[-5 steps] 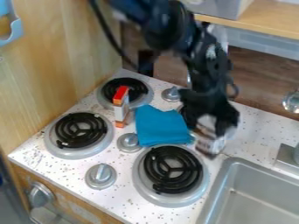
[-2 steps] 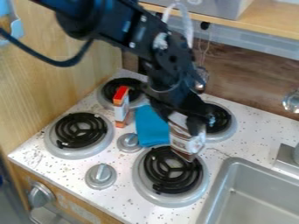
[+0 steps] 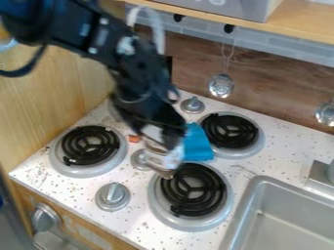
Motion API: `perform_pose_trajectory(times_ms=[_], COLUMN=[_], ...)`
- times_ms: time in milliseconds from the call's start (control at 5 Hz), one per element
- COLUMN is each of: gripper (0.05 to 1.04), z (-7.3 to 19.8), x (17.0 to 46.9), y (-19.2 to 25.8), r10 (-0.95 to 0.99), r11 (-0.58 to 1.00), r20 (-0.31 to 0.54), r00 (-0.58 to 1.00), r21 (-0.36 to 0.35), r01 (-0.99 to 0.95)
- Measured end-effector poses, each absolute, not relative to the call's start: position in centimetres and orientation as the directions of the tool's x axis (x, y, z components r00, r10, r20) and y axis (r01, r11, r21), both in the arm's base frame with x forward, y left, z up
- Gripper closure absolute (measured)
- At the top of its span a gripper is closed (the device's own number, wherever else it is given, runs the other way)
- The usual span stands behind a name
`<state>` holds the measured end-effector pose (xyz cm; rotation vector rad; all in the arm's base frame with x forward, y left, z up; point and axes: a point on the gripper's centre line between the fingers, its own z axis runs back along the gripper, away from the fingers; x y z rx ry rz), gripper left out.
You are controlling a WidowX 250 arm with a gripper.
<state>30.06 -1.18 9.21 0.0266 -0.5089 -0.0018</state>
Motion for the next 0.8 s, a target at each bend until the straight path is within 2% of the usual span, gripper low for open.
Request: perform_pose_trajectory(times_ms=[400, 600, 800], gripper=[0.256, 0.256, 0.256], z=[8.4, 7.7, 5.7], x=[27.1, 26.4, 26.2], y=[4.9, 6.4, 6.8], r10=[0.163, 0.241, 0.275], r11=[0.978, 0.959, 0.948], r20=[0.427, 0.393, 0.338], r00=[0.890, 0.888, 0.900], r21=[0.049, 0.046, 0.059], r01=[-0.202, -0.281, -0.311])
